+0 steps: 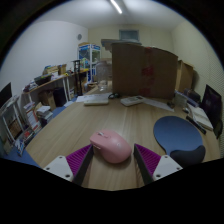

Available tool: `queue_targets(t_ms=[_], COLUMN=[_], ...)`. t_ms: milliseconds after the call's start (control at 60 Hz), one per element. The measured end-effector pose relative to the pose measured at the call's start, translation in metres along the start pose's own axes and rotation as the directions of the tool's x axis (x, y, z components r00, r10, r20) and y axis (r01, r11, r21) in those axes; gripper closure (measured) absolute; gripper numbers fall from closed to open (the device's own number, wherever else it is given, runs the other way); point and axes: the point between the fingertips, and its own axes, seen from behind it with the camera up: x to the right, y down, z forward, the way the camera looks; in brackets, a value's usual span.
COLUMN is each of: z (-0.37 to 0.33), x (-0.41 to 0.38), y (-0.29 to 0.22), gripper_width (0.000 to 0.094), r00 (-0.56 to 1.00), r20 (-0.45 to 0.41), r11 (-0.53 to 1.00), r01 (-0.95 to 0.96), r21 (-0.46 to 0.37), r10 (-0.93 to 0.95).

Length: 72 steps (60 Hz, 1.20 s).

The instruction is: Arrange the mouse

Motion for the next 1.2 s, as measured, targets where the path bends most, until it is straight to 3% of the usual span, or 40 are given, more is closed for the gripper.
queue_targets(t_ms=[183,233,250,283,367,467,483,583,650,783,867,1017,1200], z=[0.035,0.041,0.042,0.043,0.047,0.048,0.047,0.043,0.025,-0.046,-0.071,-0.033,0.026], x=[0.006,0.008,0.007,0.009,0.005,0.005,0.004,-0.003,-0.013,0.019,0.076,0.191,0.238], y=[-0.019,-0.020,-0.022,-0.021,-0.022,-0.022,-0.022,-0.024,-0.051,-0.157,-0.184,-0.136,-0.050], gripper_width=[0.0090,0.0038,0.0092,0.0105,0.0346,0.0409,0.0465,0.0545,0.0568,0.0567,0.0570,0.0570,0.0570], r00=[1.000,0.999,0.999,0.999,0.999,0.998,0.998,0.997,0.993,0.994,0.989,0.966,0.975], r20=[-0.007,-0.018,-0.021,-0.029,-0.028,-0.056,-0.058,-0.053,-0.028,-0.092,-0.150,-0.249,-0.222], r11=[0.999,0.999,0.998,0.998,0.997,0.997,0.997,0.995,0.993,0.958,0.942,0.977,1.000], r01=[-0.015,-0.032,-0.040,-0.023,-0.021,0.004,0.012,0.055,0.117,0.083,0.051,-0.010,-0.030], r21=[-0.029,-0.043,-0.046,-0.066,-0.077,-0.081,-0.081,-0.077,0.010,0.273,0.332,0.215,0.000], r10=[0.014,0.032,0.039,0.021,0.019,-0.009,-0.017,-0.060,-0.116,-0.060,0.000,0.065,0.030])
